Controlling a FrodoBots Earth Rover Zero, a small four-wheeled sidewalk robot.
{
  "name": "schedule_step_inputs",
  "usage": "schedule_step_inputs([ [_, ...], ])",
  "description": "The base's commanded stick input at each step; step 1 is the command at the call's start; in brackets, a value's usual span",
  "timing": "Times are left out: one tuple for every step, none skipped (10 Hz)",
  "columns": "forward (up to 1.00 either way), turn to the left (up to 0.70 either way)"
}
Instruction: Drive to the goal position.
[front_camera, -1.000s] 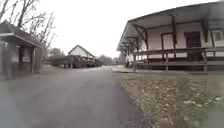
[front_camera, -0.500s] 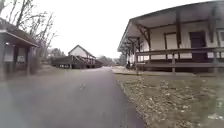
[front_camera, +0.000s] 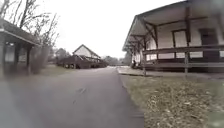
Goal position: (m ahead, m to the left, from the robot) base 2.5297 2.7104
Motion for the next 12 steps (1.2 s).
schedule_step_inputs([
  [1.0,0.0],
  [1.0,0.05],
  [1.0,0.1],
  [1.0,0.15],
  [1.0,0.2],
  [1.0,0.25],
  [1.0,0.31],
  [1.0,0.36],
  [1.0,0.28],
  [1.0,0.2],
  [1.0,0.12],
  [1.0,0.05],
])
